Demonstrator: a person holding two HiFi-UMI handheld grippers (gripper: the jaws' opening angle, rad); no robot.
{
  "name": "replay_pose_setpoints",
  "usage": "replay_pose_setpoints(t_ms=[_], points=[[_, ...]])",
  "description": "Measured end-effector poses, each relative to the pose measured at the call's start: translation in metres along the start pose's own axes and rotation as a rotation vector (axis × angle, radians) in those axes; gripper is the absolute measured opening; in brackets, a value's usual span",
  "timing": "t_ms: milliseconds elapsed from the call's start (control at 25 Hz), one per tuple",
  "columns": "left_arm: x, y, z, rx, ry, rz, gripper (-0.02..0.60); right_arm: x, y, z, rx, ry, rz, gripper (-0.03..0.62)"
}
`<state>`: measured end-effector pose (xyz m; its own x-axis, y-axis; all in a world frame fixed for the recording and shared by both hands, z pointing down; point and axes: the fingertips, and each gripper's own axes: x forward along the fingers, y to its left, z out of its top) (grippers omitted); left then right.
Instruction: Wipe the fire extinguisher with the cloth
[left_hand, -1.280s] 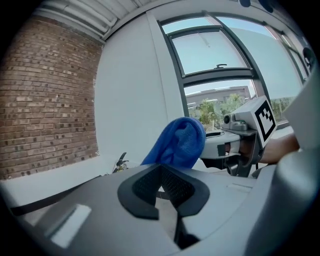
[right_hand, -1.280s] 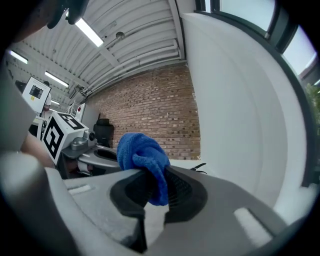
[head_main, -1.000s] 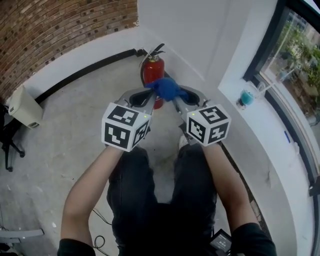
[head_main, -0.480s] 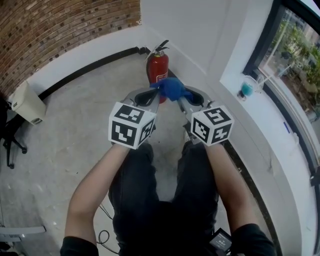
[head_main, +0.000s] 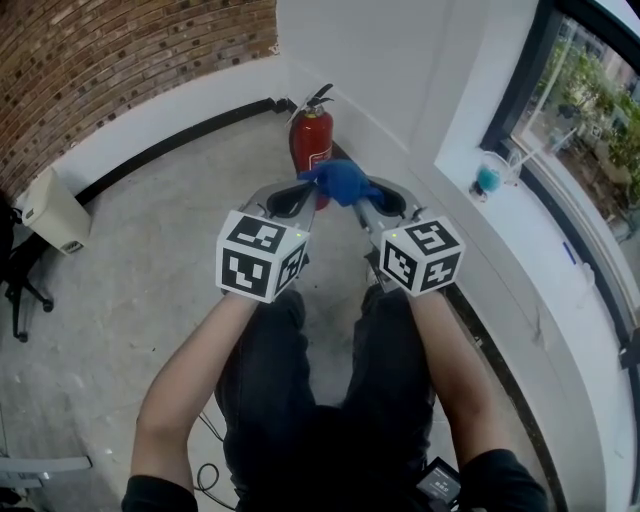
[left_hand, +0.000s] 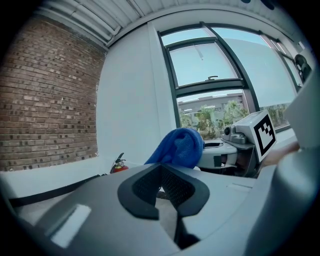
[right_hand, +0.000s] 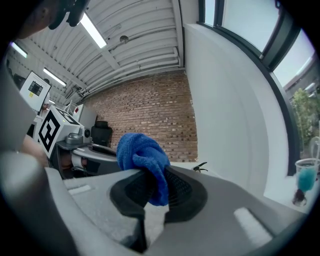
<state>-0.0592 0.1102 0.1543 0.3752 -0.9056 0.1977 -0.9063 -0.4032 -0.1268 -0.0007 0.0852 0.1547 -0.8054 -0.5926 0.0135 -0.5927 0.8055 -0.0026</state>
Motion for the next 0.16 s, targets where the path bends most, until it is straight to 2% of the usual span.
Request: replay_pose_setpoints(t_ms=[160], points=[[0.006,0.0003,0.0046,0.001,-0.003,0.006,0.006,-0.0014,-0.009,0.0046,0.008,-0.007,-0.003,0.037]])
